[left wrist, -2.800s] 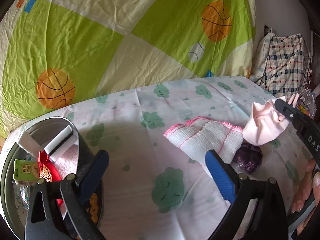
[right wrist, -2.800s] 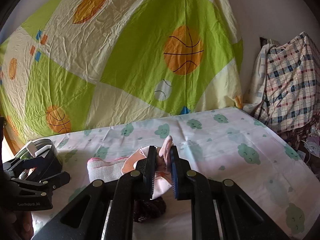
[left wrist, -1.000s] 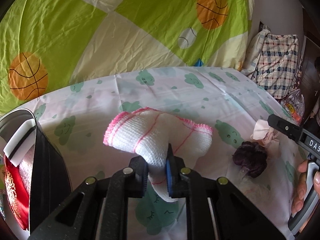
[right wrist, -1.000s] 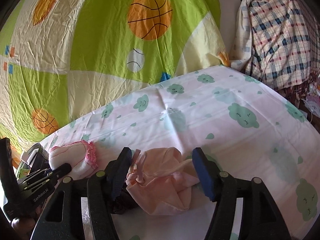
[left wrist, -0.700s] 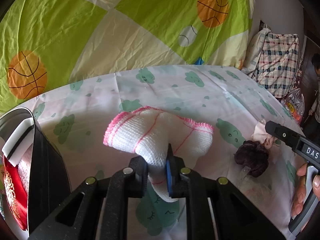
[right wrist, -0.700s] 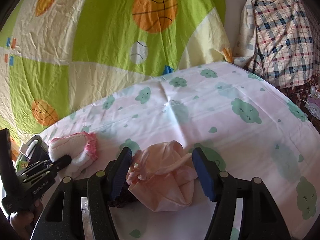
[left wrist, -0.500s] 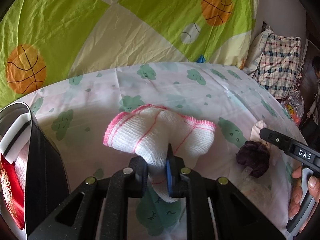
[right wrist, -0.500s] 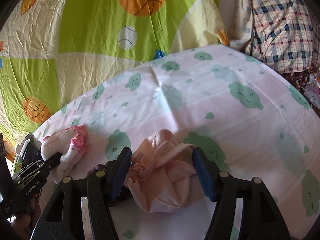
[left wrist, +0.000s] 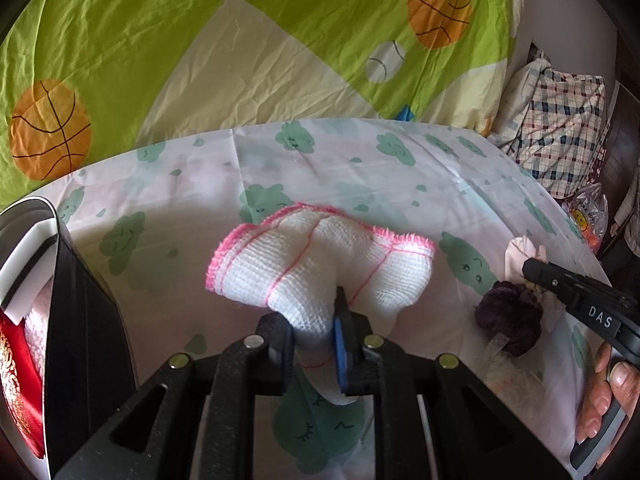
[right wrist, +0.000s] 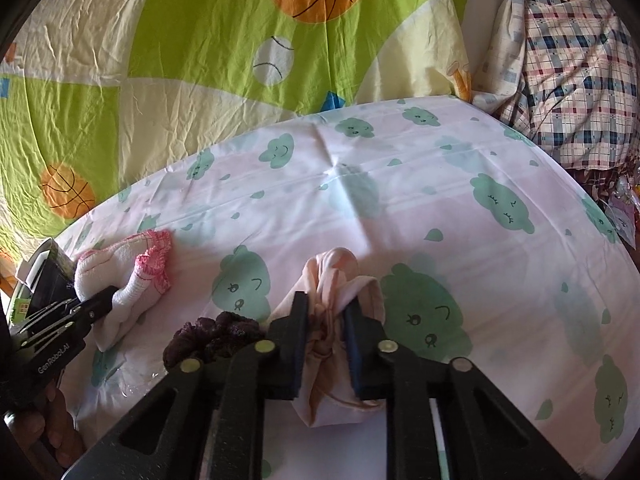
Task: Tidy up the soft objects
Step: 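Lift the pink-edged cloth with the left gripper while the right gripper lifts the pink bundle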
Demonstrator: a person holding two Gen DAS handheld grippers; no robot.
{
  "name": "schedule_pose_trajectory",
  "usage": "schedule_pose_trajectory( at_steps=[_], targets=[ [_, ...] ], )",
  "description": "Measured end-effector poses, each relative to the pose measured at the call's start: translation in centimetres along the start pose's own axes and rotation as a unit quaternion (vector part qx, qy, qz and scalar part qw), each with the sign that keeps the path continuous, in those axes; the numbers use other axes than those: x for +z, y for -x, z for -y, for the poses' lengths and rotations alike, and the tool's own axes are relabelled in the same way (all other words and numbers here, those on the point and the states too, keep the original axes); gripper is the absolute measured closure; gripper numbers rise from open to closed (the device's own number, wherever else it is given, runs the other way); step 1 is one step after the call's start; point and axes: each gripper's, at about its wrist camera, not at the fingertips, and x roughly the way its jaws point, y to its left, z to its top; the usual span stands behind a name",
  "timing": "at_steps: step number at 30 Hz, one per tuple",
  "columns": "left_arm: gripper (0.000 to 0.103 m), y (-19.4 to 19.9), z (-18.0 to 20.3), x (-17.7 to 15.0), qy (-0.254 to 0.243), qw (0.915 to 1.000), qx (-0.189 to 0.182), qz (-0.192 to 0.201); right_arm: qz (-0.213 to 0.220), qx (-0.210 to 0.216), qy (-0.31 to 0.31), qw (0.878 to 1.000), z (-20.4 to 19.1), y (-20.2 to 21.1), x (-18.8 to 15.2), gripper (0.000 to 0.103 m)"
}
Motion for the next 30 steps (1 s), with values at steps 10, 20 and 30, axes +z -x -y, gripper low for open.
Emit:
schedule_pose_trajectory(
  at_steps=[10,20,30],
  targets=[
    [0.088,0.6,0.4,-0.1,-0.013,0.9998,0.003,0.018,0.063,0.001,-0.005,0.998,0.0,2.4,-0.1,0.093],
    [0.089,2.9,1.9,-0.5,-0.05,0.9946,0.039,0.082,0.126,0.005,-0.022,0.992,0.7,4.7,-0.6,0.093],
    [0.09,5.4,2.4,-1.5,-0.062,0.9862,0.068,0.137,0.192,0.002,0.007,0.981,-0.5,7.0,-1.5,0.093]
  ],
)
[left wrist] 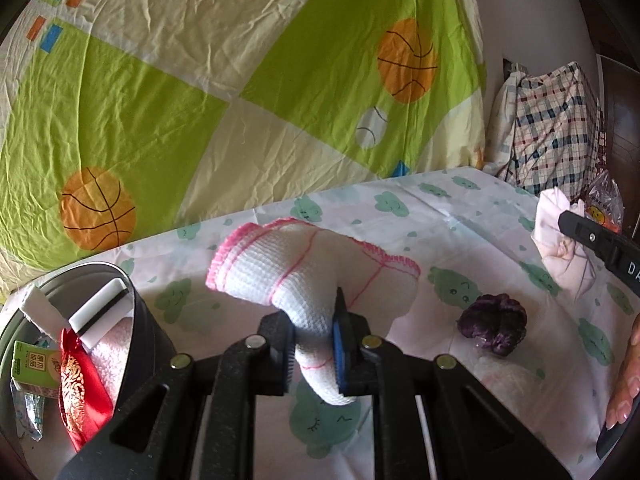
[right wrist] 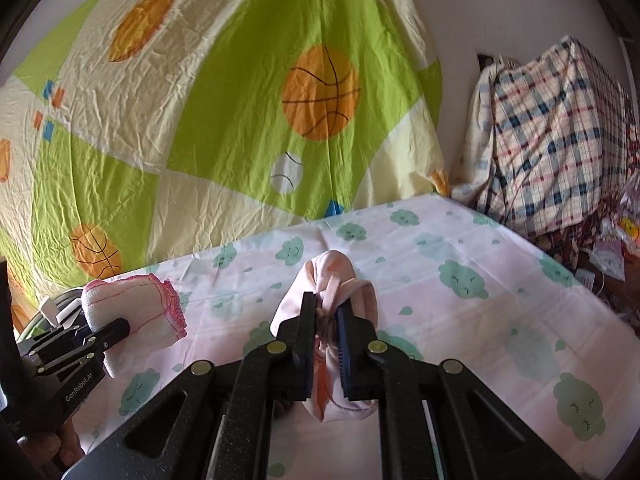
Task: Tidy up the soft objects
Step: 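Lift the pink-edged cloth with the left gripper while the right gripper lifts the pink bundle, then carry the pink-edged cloth and pink bundle over the tin with both grippers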
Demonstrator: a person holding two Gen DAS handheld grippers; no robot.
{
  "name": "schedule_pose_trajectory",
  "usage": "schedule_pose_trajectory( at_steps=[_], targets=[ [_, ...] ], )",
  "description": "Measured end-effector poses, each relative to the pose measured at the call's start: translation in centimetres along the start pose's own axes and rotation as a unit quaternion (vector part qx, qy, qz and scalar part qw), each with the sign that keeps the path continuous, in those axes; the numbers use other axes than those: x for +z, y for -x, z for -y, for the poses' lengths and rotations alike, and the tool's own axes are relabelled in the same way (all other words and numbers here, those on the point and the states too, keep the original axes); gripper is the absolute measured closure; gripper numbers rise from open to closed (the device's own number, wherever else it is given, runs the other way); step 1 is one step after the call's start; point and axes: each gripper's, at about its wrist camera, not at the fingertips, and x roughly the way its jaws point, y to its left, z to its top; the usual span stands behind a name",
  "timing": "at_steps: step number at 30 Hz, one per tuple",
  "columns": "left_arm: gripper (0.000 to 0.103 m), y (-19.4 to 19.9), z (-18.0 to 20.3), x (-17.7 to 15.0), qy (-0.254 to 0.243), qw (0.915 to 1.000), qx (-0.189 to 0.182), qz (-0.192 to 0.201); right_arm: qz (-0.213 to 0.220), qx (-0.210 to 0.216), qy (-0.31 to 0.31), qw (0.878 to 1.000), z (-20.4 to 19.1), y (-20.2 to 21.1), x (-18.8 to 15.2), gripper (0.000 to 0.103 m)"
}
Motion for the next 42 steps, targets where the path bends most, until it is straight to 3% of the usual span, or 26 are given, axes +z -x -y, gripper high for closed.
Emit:
schedule_pose_trajectory(
  at_steps=[11,25,42],
  targets=[
    [0.09,3.0,-0.3,-1.0,0.001,0.9996,0.009,0.028,0.028,0.006,0.02,0.999,-0.9,1.1,-0.1,0.093],
    [0.09,5.6,-1.4,-2.5,0.024,0.9991,0.008,0.033,0.039,0.028,0.05,0.998,-2.9,1.9,-0.6,0.092],
    [0.09,10.5,-4.2,-3.3,0.052,0.9956,0.031,0.072,0.033,0.073,0.103,0.991,-8.8,2.7,-2.1,0.092]
  ],
)
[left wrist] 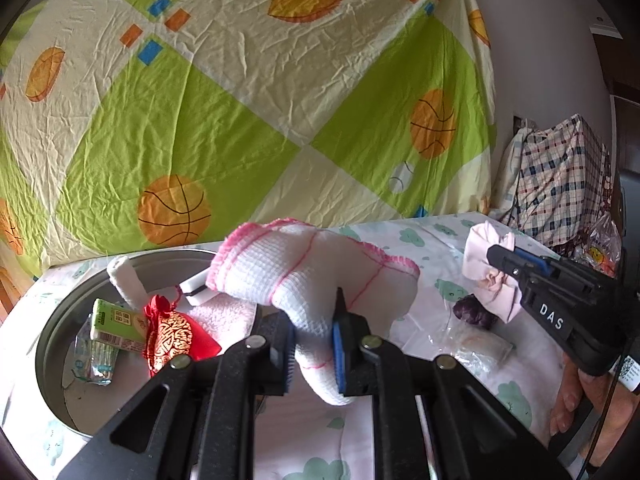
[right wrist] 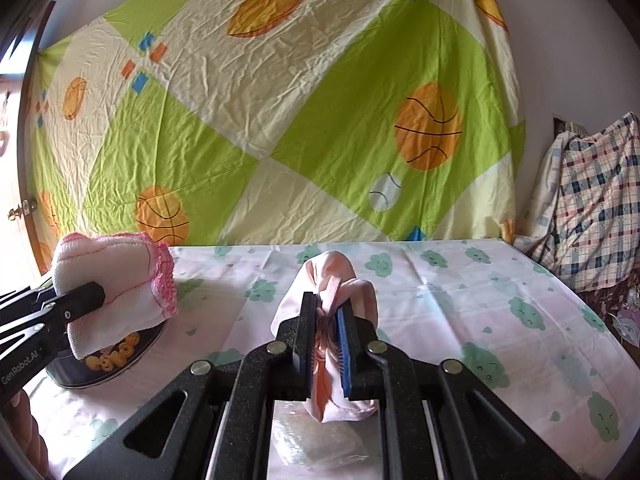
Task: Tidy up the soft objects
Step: 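Carry the pink-edged cloth and pink bundle over the tin with both grippers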
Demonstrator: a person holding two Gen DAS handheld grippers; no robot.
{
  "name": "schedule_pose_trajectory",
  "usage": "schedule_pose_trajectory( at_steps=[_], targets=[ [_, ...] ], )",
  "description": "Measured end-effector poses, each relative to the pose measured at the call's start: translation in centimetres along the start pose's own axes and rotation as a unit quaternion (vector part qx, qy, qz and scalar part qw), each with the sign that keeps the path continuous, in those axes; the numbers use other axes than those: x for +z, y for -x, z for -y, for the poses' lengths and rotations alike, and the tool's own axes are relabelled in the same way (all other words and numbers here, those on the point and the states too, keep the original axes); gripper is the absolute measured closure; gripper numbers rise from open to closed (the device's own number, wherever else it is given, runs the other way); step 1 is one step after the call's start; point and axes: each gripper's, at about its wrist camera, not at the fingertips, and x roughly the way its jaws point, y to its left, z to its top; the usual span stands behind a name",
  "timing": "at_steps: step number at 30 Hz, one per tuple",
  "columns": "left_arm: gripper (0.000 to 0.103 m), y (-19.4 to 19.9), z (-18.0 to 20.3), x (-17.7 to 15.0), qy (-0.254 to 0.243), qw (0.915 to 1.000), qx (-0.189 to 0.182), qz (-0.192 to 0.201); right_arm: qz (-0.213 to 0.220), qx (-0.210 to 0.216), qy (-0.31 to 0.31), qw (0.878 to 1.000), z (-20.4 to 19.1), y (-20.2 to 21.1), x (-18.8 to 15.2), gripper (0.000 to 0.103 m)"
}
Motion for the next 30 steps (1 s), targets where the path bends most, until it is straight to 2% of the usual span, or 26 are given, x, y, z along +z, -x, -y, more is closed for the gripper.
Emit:
schedule_pose_trajectory(
  at_steps=[17,30],
  targets=[
    [0.09,3.8,-4.0,1.2,0.018,0.9992,0.019,0.031,0.01,0.048,0.033,0.998,-5.7,0.6,1.9,0.092],
    [0.09,5.5,-9.2,2.8,0.016,0.9969,0.064,0.043,0.032,0.091,0.045,0.994,-9.5,1.2,4.9,0.092]
  ],
)
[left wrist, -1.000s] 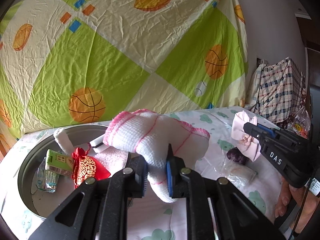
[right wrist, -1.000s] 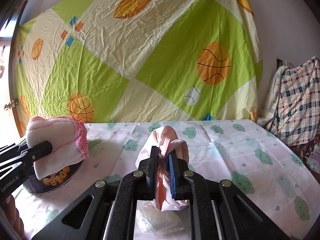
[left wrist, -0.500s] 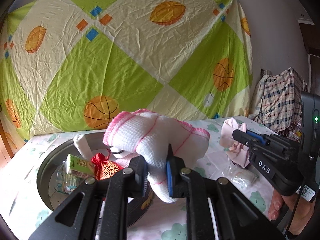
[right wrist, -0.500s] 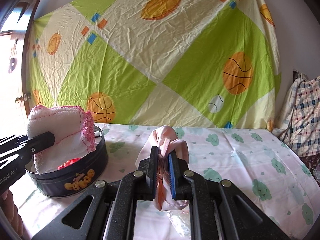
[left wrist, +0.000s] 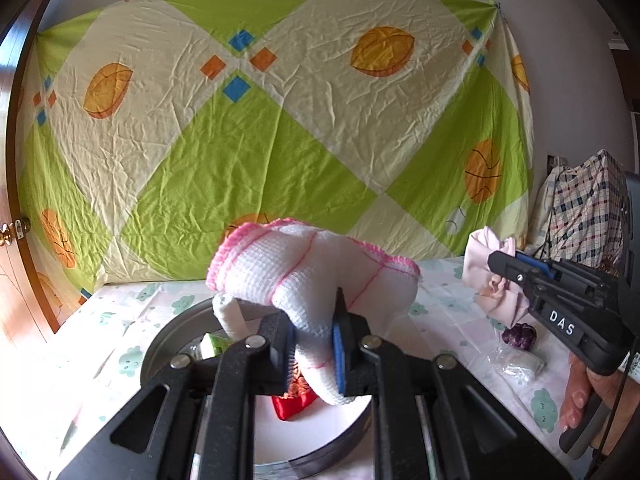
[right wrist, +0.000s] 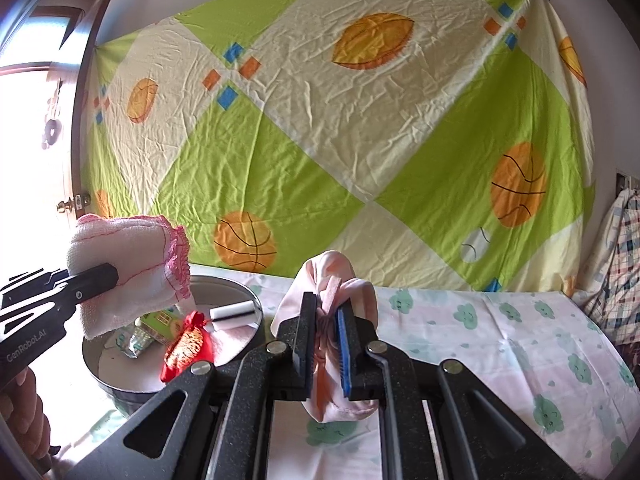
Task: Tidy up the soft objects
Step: 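Carry the pink-edged cloth and pink bundle over the tin with both grippers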
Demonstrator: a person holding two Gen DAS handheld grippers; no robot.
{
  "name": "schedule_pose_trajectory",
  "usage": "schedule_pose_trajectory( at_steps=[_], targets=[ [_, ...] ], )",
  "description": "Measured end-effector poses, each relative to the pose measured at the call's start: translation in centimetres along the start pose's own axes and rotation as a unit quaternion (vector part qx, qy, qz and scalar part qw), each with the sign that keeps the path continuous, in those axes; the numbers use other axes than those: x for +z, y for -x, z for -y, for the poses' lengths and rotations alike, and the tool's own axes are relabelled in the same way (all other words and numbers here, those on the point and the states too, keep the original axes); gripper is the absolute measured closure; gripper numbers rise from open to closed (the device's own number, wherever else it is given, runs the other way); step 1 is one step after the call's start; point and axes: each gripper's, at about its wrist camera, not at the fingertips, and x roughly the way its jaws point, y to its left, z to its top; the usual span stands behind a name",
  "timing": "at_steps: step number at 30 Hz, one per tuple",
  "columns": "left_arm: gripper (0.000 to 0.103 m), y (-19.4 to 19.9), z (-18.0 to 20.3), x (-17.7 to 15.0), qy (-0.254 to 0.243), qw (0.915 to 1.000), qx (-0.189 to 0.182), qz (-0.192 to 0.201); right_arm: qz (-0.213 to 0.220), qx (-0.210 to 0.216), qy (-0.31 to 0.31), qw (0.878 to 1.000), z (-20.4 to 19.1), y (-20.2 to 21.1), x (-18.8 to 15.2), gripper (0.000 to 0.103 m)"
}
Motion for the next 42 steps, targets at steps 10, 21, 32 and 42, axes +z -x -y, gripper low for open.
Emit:
schedule_pose_trajectory(
  at_steps=[10,21,32,42],
  targets=[
    [0.09,-1.0,-4.6,0.3,0.007,0.9988,0.042,-0.025,0.004,0.03,0.007,1.0,-2.6,-1.1,2.1,0.092],
    [0.09,-3.1,-7.4,-0.7,0.031,0.9953,0.051,-0.077,-0.004,0.064,0.013,0.998,-5.8,-3.0,3.5,0.092],
    [0.09,-4.5,-9.3,-1.5,0.054,0.9917,0.042,-0.109,-0.036,0.093,0.018,0.995,-8.3,-5.5,3.5,0.092],
    [0.09,-5.1,-10.3,-1.8,0.066,0.989,0.027,-0.13,-0.074,0.116,0.014,0.99,-10.1,-7.7,2.5,0.092]
  ],
)
